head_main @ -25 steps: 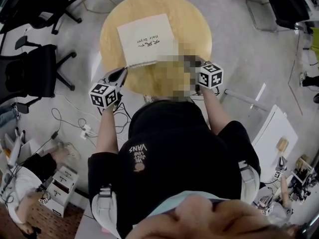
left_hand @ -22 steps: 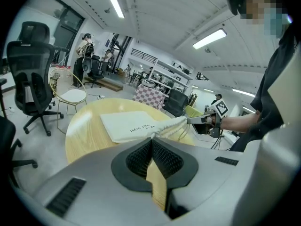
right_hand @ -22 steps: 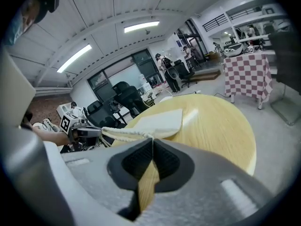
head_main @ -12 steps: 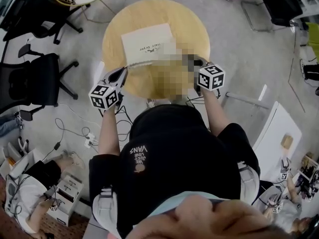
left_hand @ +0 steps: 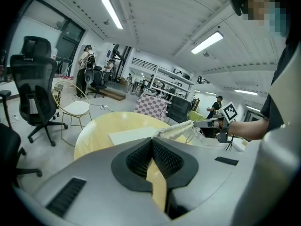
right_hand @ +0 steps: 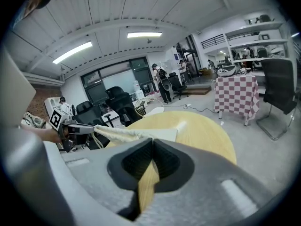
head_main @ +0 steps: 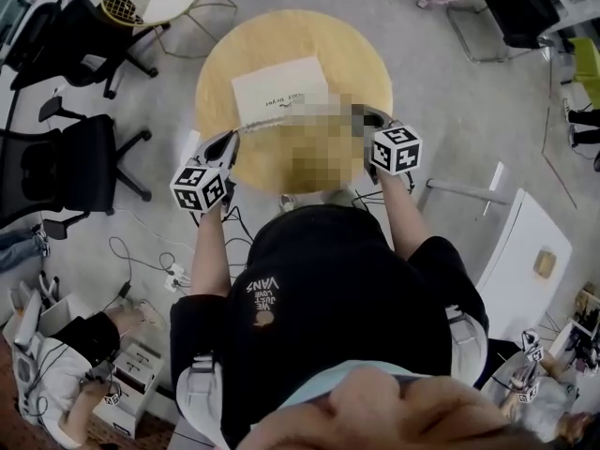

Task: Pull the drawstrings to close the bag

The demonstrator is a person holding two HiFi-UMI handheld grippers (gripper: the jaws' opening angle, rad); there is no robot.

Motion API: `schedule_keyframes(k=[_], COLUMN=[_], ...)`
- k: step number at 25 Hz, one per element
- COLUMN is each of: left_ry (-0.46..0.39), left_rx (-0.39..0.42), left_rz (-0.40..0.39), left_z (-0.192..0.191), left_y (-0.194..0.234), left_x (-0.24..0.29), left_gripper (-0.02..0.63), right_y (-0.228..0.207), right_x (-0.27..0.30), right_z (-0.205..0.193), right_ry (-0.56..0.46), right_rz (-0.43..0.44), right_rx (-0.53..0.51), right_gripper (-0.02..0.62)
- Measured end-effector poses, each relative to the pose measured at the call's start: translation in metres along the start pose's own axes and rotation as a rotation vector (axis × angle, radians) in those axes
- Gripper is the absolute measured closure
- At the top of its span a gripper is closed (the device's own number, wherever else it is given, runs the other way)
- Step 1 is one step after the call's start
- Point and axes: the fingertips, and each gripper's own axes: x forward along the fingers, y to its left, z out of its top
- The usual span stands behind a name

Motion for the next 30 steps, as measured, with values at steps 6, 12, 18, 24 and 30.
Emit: schedule_keyframes(k=[6,12,18,24,30], left_ry=[-0.019,-0.038,-0.053,-0.059,-0.079], left_rx=[-0.028,-0.057,-0.071,-0.064,-0.086], left_rz=[0.022,0.035,0.05,0.058,0.066], left_z=[0.006,0.01,0.015,0.021,0.024], left_y=[0.005,0.009,0.01,0.007,0.011], left_x=[0.0,-0.001,0.001,0.004,0.003], left_gripper=[0.592,0.592,0.592,0.592,0.592], right_y=[-0.007,-0.014,-0.021,-0.031,-0.038], right_x=[0.0,0.001,-0.001,-0.007,-0.011], right_z=[0.001,0.006,0.011,0.016,0.018], right_ry=[0.0,-0.008,-0.02,-0.034,-0.049], right_rz=[-0.03,-0.048,-0.057,-0.079,-0.103], right_rx=[0.004,0.015,0.027,0.045,0.059], right_gripper=[0.594,0.594,0.594,0.594,0.594])
